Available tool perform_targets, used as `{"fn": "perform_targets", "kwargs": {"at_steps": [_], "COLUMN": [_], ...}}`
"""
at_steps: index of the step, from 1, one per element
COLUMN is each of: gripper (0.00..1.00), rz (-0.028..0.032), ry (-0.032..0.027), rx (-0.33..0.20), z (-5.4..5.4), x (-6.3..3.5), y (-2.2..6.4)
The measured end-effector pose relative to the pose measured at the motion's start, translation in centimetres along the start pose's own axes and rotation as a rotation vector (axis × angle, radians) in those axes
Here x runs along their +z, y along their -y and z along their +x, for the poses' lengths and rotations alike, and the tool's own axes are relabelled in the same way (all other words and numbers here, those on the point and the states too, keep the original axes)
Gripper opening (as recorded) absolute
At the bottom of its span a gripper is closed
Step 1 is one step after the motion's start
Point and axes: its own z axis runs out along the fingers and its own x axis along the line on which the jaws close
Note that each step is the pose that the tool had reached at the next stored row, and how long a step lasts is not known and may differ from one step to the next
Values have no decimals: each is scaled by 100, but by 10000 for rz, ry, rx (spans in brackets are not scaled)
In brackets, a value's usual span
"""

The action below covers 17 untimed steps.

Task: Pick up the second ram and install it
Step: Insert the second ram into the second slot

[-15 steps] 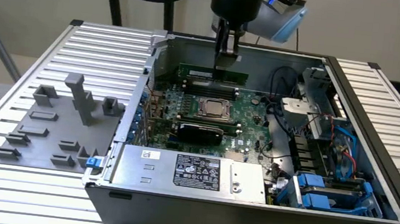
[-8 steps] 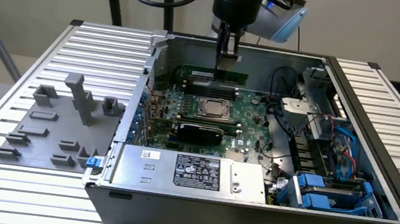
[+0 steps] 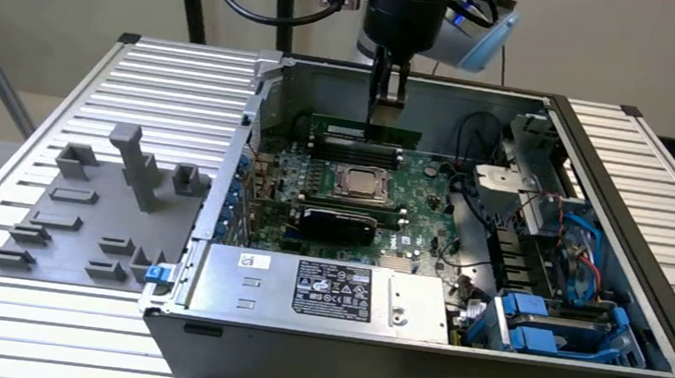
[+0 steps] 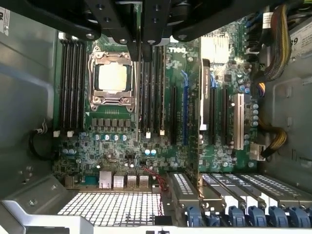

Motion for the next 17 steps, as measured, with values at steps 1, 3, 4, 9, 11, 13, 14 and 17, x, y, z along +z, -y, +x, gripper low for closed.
{"fn": "perform_targets", "kwargs": {"at_steps": [1, 3, 4, 9, 11, 13, 14, 17], "gripper": [0, 0, 0, 0, 0, 0, 0, 0], "rz": [1, 1, 1, 1, 1, 1, 2, 3], "ry": [0, -3, -4, -20, -24, -26, -28, -32], "rx": [0, 0, 0, 0, 0, 0, 0, 1], "z": [0, 0, 0, 0, 0, 0, 0, -1], "x": [1, 1, 1, 1, 1, 1, 1, 8], "y": [0, 0, 1, 1, 1, 1, 1, 1]}}
